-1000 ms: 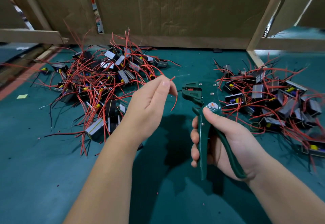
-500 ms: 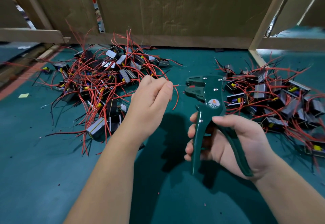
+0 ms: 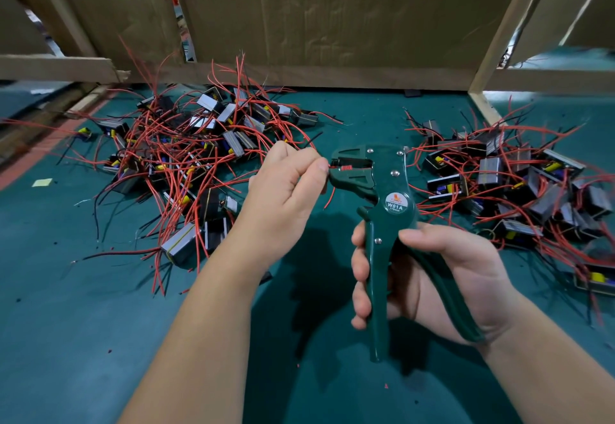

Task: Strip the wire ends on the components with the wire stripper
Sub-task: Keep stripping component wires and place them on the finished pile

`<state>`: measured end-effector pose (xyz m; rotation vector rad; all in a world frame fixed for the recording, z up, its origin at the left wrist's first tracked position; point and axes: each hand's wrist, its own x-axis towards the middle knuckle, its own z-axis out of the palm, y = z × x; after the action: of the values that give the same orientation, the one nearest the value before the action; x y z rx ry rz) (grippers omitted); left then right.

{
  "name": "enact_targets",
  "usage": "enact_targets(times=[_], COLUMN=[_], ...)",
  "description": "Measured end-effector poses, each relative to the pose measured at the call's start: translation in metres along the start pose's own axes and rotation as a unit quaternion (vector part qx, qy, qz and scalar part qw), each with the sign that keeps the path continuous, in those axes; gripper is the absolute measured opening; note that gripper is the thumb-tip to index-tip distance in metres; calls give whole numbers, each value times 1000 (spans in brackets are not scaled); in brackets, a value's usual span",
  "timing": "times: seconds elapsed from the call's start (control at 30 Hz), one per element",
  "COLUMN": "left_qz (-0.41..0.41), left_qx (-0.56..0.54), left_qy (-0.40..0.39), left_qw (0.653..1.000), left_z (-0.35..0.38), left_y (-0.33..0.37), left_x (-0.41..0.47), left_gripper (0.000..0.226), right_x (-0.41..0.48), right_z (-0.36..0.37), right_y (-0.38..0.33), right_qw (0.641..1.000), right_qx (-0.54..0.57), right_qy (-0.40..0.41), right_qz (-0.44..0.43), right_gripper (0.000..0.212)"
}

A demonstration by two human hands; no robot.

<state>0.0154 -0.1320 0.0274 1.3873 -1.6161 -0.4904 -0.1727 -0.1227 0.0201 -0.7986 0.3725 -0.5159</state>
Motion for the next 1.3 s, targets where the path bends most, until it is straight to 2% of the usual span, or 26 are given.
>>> enact_targets(times=[0.3,0.43,0.5,0.57,0.67,0.7,0.77,0.8,0.9,0.97,1.07,1.13,1.23,1.3], left_qz=[16,25,19,5,-43,-66,-88,-78,-43,-42,-33,-49,-67,-47], left_qx=[40,58,22,-18,-112,-187,-354,-423,-547,-570,-557,-523,-416,-263], left_qy=[-17,4,20,18,37,72,131,136,62,-5,-53,-62,-19,33], left_qw=[999,998,999,1000,992,978,922,892,834,820,828,849,907,963], left_z=[-2,3,6,8,16,18,14,11,10,16,19,19,23,21], left_y=[-5,-7,-7,-7,-2,2,6,6,10,15,19,20,16,7], left_x=[-1,-2,-4,-6,-2,3,11,12,6,0,-4,-3,0,2], left_gripper=[33,30,28,36,47,47,50,53,67,74,75,73,63,50], right_x=[0,2,6,9,12,11,10,9,8,9,9,7,7,8], right_z=[0,5,10,12,10,8,6,5,5,6,4,0,-6,-10], right_y=[0,2,4,6,9,9,7,6,3,1,-3,-4,-5,-9], right_qw=[1000,996,990,981,979,982,988,991,993,993,990,987,977,951], right_qx=[-3,-19,-19,-12,-7,4,33,52,95,96,98,95,47,-2], right_qy=[23,87,140,188,190,169,115,89,44,44,64,71,96,162], right_qz=[13,13,-11,-42,-76,-87,-94,-86,-48,-45,-80,-112,-183,-262], right_gripper=[42,32,23,26,32,34,45,53,63,61,64,65,68,57])
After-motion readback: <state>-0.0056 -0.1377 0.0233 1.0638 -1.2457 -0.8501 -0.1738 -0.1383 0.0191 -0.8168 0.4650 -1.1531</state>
